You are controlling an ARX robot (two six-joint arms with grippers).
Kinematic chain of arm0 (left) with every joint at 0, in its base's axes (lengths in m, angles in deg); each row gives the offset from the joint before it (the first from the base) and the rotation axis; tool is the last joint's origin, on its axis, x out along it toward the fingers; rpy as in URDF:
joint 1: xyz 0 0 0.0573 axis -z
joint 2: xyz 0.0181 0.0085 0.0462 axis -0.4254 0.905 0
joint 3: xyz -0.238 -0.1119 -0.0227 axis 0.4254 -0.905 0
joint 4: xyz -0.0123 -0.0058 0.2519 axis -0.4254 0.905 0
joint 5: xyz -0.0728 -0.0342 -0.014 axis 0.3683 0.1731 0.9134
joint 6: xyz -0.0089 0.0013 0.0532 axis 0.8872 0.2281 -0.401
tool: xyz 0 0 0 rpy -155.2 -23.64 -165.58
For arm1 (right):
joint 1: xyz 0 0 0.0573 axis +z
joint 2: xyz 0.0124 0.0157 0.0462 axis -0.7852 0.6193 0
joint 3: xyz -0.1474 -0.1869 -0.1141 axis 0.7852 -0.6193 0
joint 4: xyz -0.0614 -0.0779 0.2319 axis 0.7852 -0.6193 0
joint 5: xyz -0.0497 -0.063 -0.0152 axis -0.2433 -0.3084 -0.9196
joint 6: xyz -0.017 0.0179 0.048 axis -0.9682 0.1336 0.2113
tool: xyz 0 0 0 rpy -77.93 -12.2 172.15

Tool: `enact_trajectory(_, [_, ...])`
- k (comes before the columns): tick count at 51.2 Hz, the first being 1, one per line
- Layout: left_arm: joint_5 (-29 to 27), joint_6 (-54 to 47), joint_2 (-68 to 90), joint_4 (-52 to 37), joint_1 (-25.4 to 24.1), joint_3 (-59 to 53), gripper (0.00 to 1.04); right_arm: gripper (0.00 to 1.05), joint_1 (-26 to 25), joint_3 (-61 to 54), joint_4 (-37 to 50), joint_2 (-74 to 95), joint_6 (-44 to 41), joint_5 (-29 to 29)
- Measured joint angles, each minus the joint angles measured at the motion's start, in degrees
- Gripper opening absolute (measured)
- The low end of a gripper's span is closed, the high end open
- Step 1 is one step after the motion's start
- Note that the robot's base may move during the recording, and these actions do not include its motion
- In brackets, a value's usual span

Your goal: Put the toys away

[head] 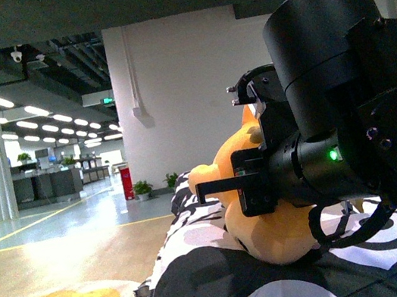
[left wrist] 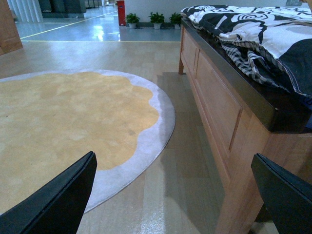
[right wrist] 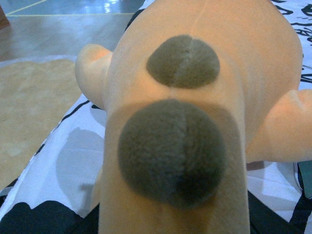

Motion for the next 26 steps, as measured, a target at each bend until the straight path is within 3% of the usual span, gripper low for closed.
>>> enact_trajectory(7, [0.00,0.00,0.00,0.00,0.00,0.00,0.98,0.09,-0.20,-1.14,0.00,-4.22,2.14,5.92])
enact_trajectory(14, [0.00,0.00,0.00,0.00,0.00,0.00,0.98,0.07,-1.46,-5.25,1.07,-12.96,4.31,14.12])
enact_trajectory(26, [0.00,0.00,0.00,0.00,0.00,0.00,0.98,0.07,-14.69,-22.53,1.09,-39.10,11.41,34.12])
